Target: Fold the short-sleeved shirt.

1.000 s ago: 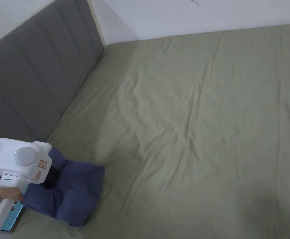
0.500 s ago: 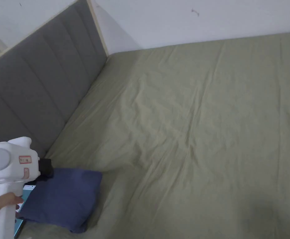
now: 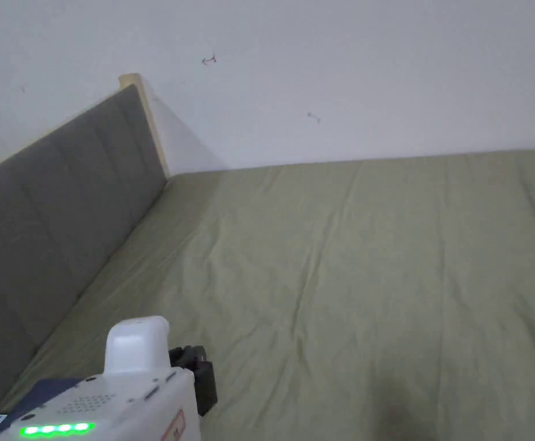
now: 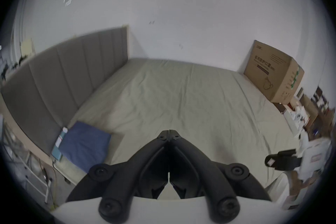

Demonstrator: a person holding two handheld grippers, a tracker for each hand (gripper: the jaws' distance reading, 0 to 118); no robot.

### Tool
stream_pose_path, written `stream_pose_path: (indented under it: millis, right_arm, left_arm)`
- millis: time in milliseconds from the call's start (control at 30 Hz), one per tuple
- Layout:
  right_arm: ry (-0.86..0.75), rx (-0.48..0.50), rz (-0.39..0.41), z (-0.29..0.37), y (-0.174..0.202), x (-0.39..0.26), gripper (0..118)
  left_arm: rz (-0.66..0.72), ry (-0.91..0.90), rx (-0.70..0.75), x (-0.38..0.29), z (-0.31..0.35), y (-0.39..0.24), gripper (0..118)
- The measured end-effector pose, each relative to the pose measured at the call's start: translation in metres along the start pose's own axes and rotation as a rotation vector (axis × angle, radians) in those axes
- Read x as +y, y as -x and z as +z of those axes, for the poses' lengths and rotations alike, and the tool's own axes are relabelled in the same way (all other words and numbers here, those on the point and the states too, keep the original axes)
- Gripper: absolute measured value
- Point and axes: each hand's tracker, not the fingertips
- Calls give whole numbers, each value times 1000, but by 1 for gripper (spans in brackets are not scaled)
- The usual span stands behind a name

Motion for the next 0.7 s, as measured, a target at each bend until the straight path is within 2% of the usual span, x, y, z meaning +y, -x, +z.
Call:
stream_pose_path:
  millis: [100, 167, 367, 433, 467, 500, 533, 567, 600, 633, 700]
  right_arm:
    - [-167, -73, 112, 27, 17, 19, 1]
    - [-290, -112, 172, 45, 28, 31, 1]
    - [-598, -178, 192, 95, 53, 54, 2]
    - [-664, -227, 211, 104, 57, 58, 11]
    - [-691, -250, 209, 107, 58, 59, 29]
    - [-704, -263, 200, 110, 58, 60, 49]
    - [-707, -258, 202, 111, 57, 60, 72]
    - [-718, -247, 199, 113, 55, 60, 93]
    - [-719, -246, 194, 114, 54, 60, 93]
    - [-730, -249, 192, 116, 53, 59, 95]
    - [-777, -260, 203, 119, 54, 56, 96]
  left_arm:
    - [-110, -121, 42, 4, 16, -44, 0]
    - [-121, -175, 48, 11, 21, -62, 0]
    - [-43, -293, 30, 38, 48, -88, 0]
    - [-44, -358, 40, 41, 57, -93, 4]
    - [-55, -358, 42, 43, 60, -97, 12]
    - [-69, -362, 42, 44, 62, -99, 27]
    - [-78, -370, 29, 44, 64, -100, 49]
    - [-82, -371, 26, 44, 65, -102, 75]
    - [-86, -369, 23, 45, 65, -103, 75]
    - [-80, -368, 16, 45, 67, -103, 80]
    - [-74, -367, 6, 46, 71, -104, 98]
